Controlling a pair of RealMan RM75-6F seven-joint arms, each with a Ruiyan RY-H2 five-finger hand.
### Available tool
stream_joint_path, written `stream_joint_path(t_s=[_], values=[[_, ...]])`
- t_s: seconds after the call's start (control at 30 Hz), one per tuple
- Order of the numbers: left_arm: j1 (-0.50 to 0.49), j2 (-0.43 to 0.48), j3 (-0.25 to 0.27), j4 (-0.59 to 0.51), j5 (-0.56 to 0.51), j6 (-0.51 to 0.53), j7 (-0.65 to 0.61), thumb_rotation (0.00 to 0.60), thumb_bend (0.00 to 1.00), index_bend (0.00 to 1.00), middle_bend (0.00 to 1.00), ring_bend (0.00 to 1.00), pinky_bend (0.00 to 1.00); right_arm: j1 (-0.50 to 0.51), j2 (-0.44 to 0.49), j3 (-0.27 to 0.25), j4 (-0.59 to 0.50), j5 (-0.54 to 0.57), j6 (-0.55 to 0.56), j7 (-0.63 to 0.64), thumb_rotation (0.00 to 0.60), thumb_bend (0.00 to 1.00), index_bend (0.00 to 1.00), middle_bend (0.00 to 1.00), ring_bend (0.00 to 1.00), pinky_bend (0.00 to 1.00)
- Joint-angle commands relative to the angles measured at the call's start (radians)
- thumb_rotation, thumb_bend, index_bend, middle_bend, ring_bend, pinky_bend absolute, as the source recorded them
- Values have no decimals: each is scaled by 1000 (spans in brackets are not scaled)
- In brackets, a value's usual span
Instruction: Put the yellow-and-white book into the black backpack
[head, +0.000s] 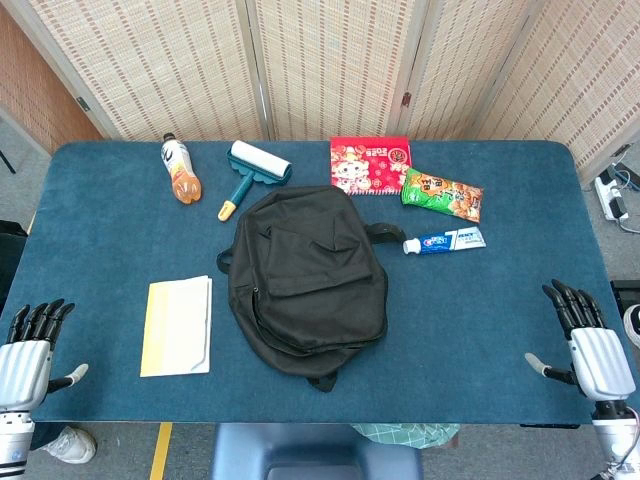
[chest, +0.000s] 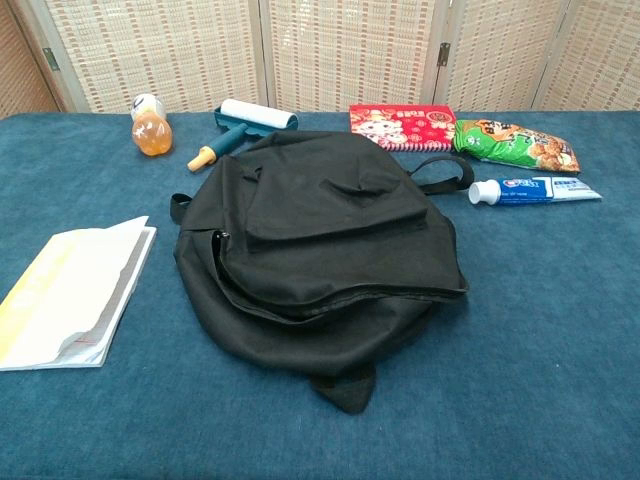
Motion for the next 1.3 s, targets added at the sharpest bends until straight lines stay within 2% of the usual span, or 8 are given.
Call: stream_joint_path(t_s=[0.03, 0.4, 0.63, 0.93, 1.1, 1.3], values=[[0, -4, -1, 3, 1, 0, -1, 600, 135, 173, 149, 123, 56, 1, -2, 0, 1, 0, -3, -3, 600, 113, 0, 72, 2, 0], [-15, -18, 4, 38, 37, 0, -31, 600, 135, 177, 149, 130, 67, 1, 10, 7, -10, 1, 10, -5, 600, 115, 0, 72, 4, 0], [-77, -45, 13, 98, 131, -24, -100, 600, 163, 193, 174, 154, 85, 2, 25, 12, -24, -10, 20, -4, 600, 115, 0, 71, 4, 0], [-185, -119, 39, 264, 243, -86, -195, 600, 241, 216, 192, 168, 93, 1, 37, 11, -38, -22, 31, 0, 600, 117, 0, 72, 4, 0], [-222, -182, 50, 407, 275, -87, -225, 600, 245, 218, 197, 171, 93, -1, 40, 8, -44, -27, 35, -1, 600, 115, 0, 71, 4, 0], [-217, -238, 77, 552, 281, -60, -284, 600, 218, 215, 198, 170, 93, -5, 39, 4, -49, -30, 39, -1, 600, 116, 0, 71, 4, 0]])
